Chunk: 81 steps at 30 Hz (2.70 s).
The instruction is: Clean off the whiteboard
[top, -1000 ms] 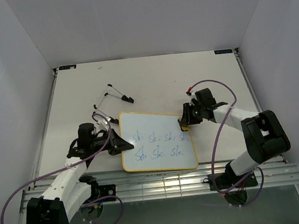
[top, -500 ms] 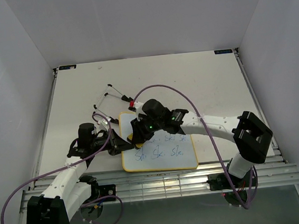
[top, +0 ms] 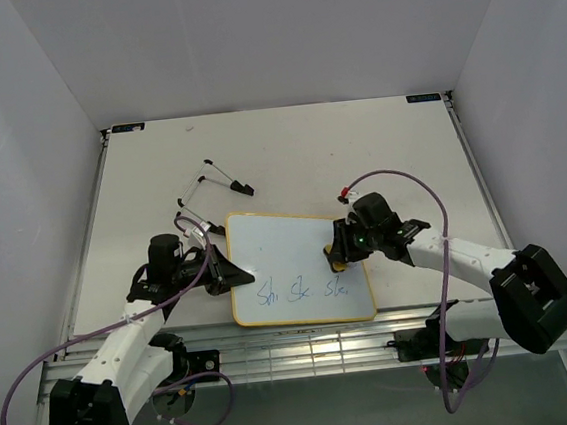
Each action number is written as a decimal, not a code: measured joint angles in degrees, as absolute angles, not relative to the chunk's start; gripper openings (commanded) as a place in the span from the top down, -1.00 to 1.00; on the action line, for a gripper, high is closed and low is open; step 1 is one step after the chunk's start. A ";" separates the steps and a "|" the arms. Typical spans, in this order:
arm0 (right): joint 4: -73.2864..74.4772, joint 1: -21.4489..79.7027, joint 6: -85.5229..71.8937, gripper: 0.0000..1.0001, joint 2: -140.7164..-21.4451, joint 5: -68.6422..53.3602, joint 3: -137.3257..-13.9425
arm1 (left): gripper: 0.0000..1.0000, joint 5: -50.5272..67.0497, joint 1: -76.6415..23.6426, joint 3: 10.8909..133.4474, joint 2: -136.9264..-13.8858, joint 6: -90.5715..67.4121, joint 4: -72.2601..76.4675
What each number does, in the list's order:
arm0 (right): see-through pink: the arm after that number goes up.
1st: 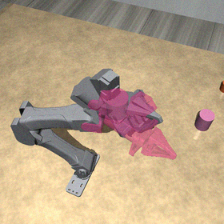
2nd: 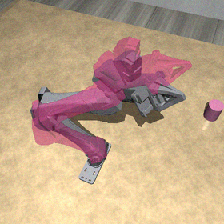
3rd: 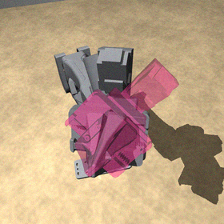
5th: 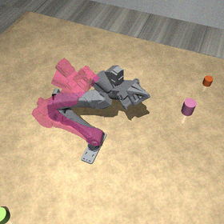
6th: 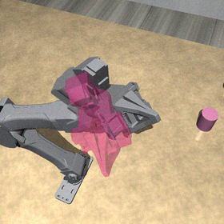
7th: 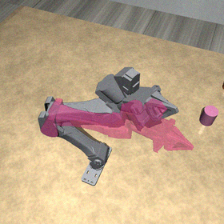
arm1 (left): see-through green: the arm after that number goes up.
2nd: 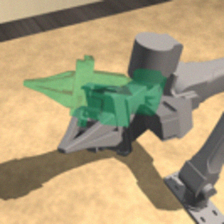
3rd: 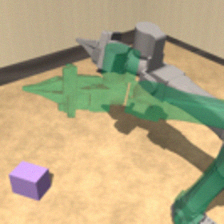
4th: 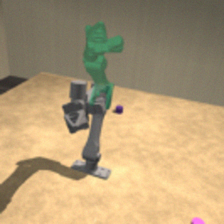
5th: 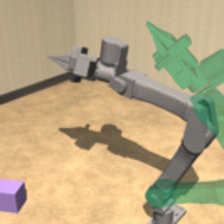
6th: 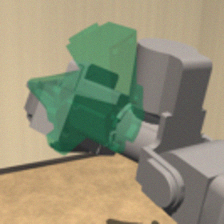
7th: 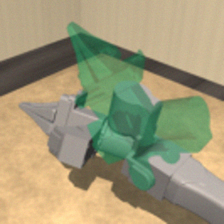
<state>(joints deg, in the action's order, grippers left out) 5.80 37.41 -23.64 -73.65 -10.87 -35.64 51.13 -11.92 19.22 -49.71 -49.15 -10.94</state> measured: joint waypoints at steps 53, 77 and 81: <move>23.00 64.90 -11.11 0.46 -102.48 6.09 -83.02 | 1.00 50.72 -11.09 19.22 -49.34 -49.84 -11.90; 22.26 68.51 -12.69 0.45 -86.89 7.68 -62.85 | 1.00 50.37 -12.12 19.18 -48.16 -51.64 -10.50; 27.05 68.88 -11.05 0.45 -93.10 7.11 -72.51 | 1.00 50.13 -11.97 19.05 -48.62 -52.38 -8.93</move>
